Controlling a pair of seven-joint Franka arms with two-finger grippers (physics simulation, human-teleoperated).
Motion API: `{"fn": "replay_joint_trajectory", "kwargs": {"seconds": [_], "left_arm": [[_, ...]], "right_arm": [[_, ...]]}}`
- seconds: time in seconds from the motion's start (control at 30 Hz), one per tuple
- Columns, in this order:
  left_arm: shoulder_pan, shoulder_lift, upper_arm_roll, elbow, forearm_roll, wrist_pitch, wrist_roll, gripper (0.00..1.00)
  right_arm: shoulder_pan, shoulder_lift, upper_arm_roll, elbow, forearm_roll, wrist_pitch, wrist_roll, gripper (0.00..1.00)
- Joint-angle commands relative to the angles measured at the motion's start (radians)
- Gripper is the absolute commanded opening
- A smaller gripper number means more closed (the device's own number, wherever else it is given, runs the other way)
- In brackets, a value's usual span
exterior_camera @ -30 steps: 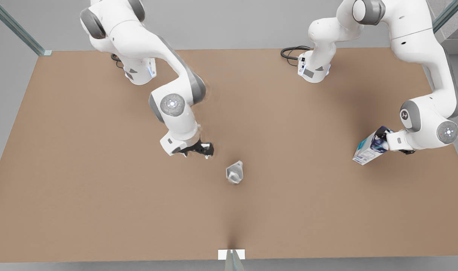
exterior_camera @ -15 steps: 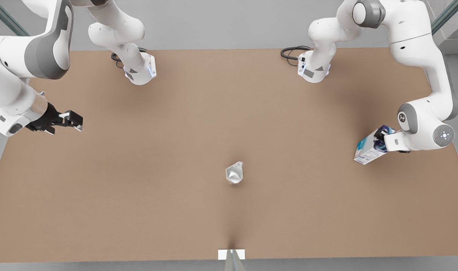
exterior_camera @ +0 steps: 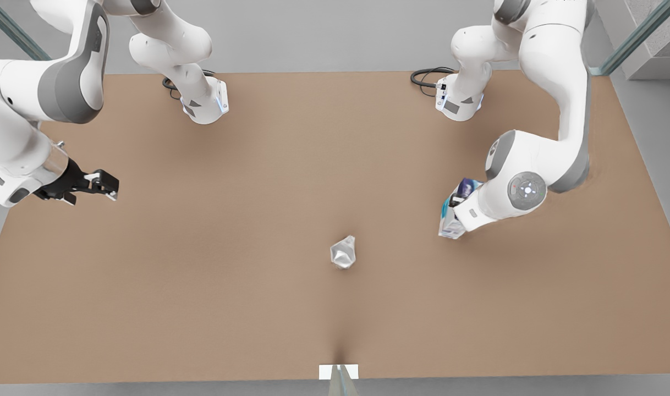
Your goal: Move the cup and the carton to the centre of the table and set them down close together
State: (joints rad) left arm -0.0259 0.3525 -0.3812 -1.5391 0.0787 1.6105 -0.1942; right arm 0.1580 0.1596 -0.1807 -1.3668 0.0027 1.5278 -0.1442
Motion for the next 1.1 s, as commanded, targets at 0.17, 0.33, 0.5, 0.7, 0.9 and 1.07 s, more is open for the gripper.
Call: {"fn": "replay_joint_trajectory", "kwargs": {"seconds": [0.17, 0.33, 0.5, 0.7, 0.9, 1.07], "left_arm": [[-0.272, 0.078, -0.018, 0.092, -0.135, -0.011, -0.455, 0.57], [-0.368, 0.233, -0.016, 0.223, -0.140, 0.117, -0.610, 0.58], [-0.391, 0.296, -0.013, 0.223, -0.129, 0.158, -0.617, 0.59], [-0.396, 0.327, -0.007, 0.223, -0.128, 0.174, -0.613, 1.00], [-0.396, 0.313, -0.007, 0.241, -0.131, 0.163, -0.619, 1.00], [-0.187, 0.252, 0.024, 0.482, -0.106, -0.116, -0.429, 1.00]], "right_arm": [[-0.002, 0.001, 0.000, 0.000, 0.000, 0.002, 0.000, 1.00], [0.000, 0.008, 0.001, 0.002, 0.005, 0.017, 0.000, 1.00], [-0.002, 0.008, 0.000, 0.002, 0.003, 0.026, 0.002, 1.00], [-0.002, 0.008, 0.000, 0.002, 0.005, 0.043, 0.002, 1.00], [-0.002, 0.008, 0.000, 0.002, 0.007, 0.044, 0.002, 1.00], [-0.002, 0.008, 0.001, 0.012, 0.007, 0.043, 0.002, 1.00]]}}
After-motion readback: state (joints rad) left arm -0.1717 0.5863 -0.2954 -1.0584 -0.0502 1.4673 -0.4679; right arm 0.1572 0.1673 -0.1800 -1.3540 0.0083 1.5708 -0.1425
